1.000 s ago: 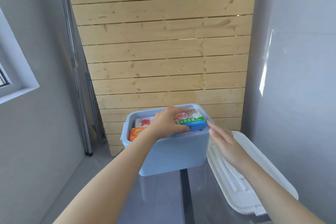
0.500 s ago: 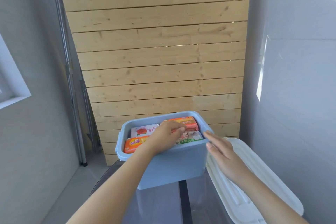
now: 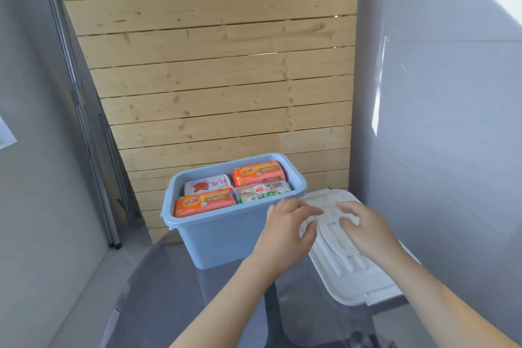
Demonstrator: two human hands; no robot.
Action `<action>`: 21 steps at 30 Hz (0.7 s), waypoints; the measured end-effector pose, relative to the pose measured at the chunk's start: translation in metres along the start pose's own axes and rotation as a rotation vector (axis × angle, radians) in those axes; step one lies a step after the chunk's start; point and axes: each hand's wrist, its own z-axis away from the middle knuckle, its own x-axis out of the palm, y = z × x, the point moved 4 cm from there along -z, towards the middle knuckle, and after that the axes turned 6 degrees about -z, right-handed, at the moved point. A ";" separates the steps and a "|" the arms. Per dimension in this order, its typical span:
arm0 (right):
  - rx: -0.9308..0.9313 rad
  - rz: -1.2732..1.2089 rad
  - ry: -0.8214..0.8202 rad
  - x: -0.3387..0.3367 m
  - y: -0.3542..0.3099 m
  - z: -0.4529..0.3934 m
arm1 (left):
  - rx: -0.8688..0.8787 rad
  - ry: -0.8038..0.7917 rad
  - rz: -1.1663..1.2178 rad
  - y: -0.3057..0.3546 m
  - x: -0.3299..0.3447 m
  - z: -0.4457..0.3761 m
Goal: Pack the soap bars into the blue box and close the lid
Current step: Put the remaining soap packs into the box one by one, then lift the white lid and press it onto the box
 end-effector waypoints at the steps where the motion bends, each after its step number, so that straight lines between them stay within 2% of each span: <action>1: 0.090 0.064 -0.022 -0.006 0.014 0.000 | -0.038 -0.042 0.027 0.002 0.011 0.004; 3: 0.236 0.267 -0.133 -0.014 0.043 0.003 | -0.149 -0.171 0.057 0.002 0.037 0.012; 7: 0.364 0.622 -0.292 -0.026 0.084 0.008 | -0.376 -0.401 0.090 -0.004 0.085 0.030; 9: 0.426 0.639 -0.313 -0.031 0.096 0.011 | -0.478 -0.413 0.175 -0.005 0.097 0.035; 12: 0.463 0.509 -0.326 -0.038 0.105 0.013 | -0.581 -0.337 0.281 -0.003 0.106 0.035; 14: 0.442 0.482 -0.291 -0.045 0.104 0.013 | -0.624 -0.300 0.335 0.000 0.110 0.032; 17: 0.417 0.432 -0.142 -0.057 0.099 0.011 | -0.630 -0.275 0.382 0.004 0.112 0.028; 21: 0.324 0.158 0.112 -0.081 0.088 0.012 | -0.589 -0.193 0.395 0.011 0.106 0.020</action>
